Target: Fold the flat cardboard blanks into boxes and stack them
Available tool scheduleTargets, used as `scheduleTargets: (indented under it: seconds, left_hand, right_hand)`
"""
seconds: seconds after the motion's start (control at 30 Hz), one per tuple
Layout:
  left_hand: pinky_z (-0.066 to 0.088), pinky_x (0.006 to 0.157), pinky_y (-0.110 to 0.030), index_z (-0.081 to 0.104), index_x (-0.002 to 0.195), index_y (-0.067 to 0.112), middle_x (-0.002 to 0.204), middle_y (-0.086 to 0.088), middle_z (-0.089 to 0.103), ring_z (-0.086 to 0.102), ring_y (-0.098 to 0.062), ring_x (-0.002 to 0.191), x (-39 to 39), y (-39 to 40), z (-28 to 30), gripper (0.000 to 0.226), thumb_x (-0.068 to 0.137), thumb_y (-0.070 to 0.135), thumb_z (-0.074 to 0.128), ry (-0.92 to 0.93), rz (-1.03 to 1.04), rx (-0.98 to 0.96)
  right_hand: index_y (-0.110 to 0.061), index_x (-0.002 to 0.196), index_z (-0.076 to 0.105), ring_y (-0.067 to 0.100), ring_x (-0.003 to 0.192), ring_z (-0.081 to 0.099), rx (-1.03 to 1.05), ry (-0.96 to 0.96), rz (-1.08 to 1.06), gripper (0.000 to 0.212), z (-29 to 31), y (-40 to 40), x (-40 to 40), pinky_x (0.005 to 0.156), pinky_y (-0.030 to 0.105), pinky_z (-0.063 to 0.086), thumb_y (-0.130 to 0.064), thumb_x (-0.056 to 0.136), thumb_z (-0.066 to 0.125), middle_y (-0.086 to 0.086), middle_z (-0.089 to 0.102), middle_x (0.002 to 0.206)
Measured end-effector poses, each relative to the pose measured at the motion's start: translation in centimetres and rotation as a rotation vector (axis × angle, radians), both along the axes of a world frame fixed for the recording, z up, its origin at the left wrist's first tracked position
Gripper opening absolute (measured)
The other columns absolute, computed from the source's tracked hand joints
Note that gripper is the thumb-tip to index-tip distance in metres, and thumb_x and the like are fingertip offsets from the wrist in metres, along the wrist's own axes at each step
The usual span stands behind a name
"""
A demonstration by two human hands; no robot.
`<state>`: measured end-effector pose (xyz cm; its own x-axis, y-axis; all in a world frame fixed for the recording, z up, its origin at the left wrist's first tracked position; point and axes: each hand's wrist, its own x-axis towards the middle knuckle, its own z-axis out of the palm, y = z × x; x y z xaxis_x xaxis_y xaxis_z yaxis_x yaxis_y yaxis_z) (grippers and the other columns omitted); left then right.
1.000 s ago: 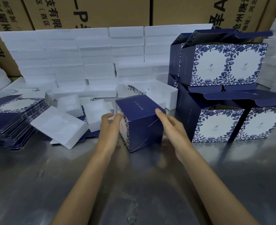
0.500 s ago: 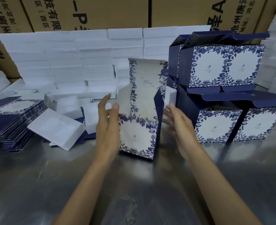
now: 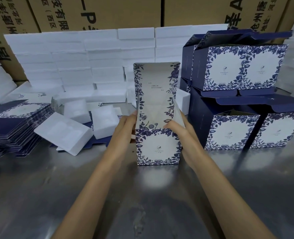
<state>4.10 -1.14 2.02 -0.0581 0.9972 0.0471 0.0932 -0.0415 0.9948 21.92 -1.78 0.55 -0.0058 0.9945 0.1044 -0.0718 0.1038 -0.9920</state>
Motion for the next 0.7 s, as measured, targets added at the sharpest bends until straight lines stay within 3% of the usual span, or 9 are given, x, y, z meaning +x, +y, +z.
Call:
scheduleTargets:
  seconds: [0.07,0.2,0.23,0.3,0.37,0.43,0.5,0.57,0.7]
  left_hand:
    - [0.056,0.085,-0.038,0.062,0.106,0.022,0.096,0.002,0.066,0.067,-0.01,0.084,-0.3,0.0,0.5,0.062,0.074,0.073,0.049,-0.004,-0.017,-0.015]
    - [0.049,0.099,-0.045,0.053,0.127,0.028,0.122,0.002,0.063,0.063,-0.017,0.111,-0.5,0.5,1.7,0.09,0.065,0.094,0.044,0.069,-0.037,-0.081]
    - [0.05,0.095,-0.037,0.048,0.132,0.029,0.124,0.003,0.062,0.065,-0.013,0.108,-0.2,0.5,1.9,0.087,0.07,0.09,0.048,0.113,-0.057,-0.08]
    - [0.051,0.069,-0.022,0.042,0.134,0.026,0.11,0.005,0.065,0.071,-0.002,0.08,0.4,0.8,1.9,0.065,0.086,0.065,0.06,0.187,-0.065,-0.064]
    - [0.047,0.056,-0.022,0.045,0.122,0.023,0.089,0.007,0.066,0.069,-0.004,0.059,0.7,1.0,2.0,0.047,0.088,0.046,0.068,0.266,0.0,-0.055]
    - [0.045,0.055,-0.026,0.05,0.096,0.019,0.075,0.004,0.064,0.065,-0.015,0.057,0.3,1.1,2.4,0.034,0.088,0.046,0.068,0.43,0.089,0.01]
    - [0.044,0.049,-0.023,0.047,0.074,0.014,0.064,-0.002,0.057,0.057,-0.021,0.053,-0.2,1.2,2.9,0.038,0.097,0.044,0.055,0.59,0.116,0.088]
    - [0.04,0.04,-0.018,0.042,0.067,0.012,0.058,-0.006,0.049,0.049,-0.017,0.044,-0.4,1.2,3.5,0.045,0.103,0.037,0.044,0.702,0.083,0.132]
    - [0.032,0.041,-0.021,0.035,0.064,0.013,0.047,-0.002,0.043,0.043,-0.007,0.028,-0.7,1.7,4.2,0.043,0.105,0.028,0.041,0.854,-0.043,0.084]
  right_hand:
    - [-0.045,0.147,0.045,0.012,0.129,0.056,0.012,-0.007,-0.005,0.082,0.0,-0.1,0.1,0.115,0.048,0.041,-0.04,0.069,0.069,-0.015,0.062,0.138]
    - [-0.043,0.149,0.044,0.014,0.122,0.062,0.027,-0.008,0.011,0.082,0.0,0.0,0.1,0.106,0.04,0.048,-0.036,0.071,0.066,-0.012,0.068,0.13]
    - [-0.042,0.149,0.044,0.015,0.121,0.063,0.031,-0.003,0.017,0.08,0.0,0.0,0.0,0.106,0.042,0.049,-0.034,0.072,0.066,-0.01,0.069,0.129]
    - [-0.04,0.148,0.045,0.017,0.118,0.067,0.031,0.014,0.027,0.076,0.0,0.0,-0.2,0.106,0.047,0.051,-0.029,0.076,0.065,-0.007,0.071,0.127]
    - [-0.041,0.15,0.043,0.018,0.113,0.07,0.008,0.028,0.024,0.079,0.0,0.1,-0.2,0.105,0.049,0.052,-0.029,0.075,0.066,-0.006,0.073,0.122]
    - [-0.043,0.151,0.041,0.023,0.113,0.069,-0.007,0.023,0.012,0.084,0.1,0.2,-0.2,0.106,0.051,0.051,-0.031,0.072,0.067,0.0,0.074,0.12]
    - [-0.045,0.151,0.04,0.027,0.117,0.067,-0.015,0.012,0.013,0.085,0.1,0.3,-0.1,0.107,0.052,0.05,-0.034,0.07,0.067,0.005,0.073,0.121]
    - [-0.043,0.149,0.044,0.021,0.112,0.07,-0.013,0.024,0.028,0.081,-0.1,0.4,0.1,0.102,0.046,0.055,-0.032,0.071,0.065,-0.001,0.073,0.121]
    - [-0.039,0.144,0.05,0.019,0.108,0.071,0.0,0.021,0.034,0.071,-0.2,0.4,0.4,0.089,0.036,0.058,-0.027,0.075,0.061,-0.005,0.073,0.119]
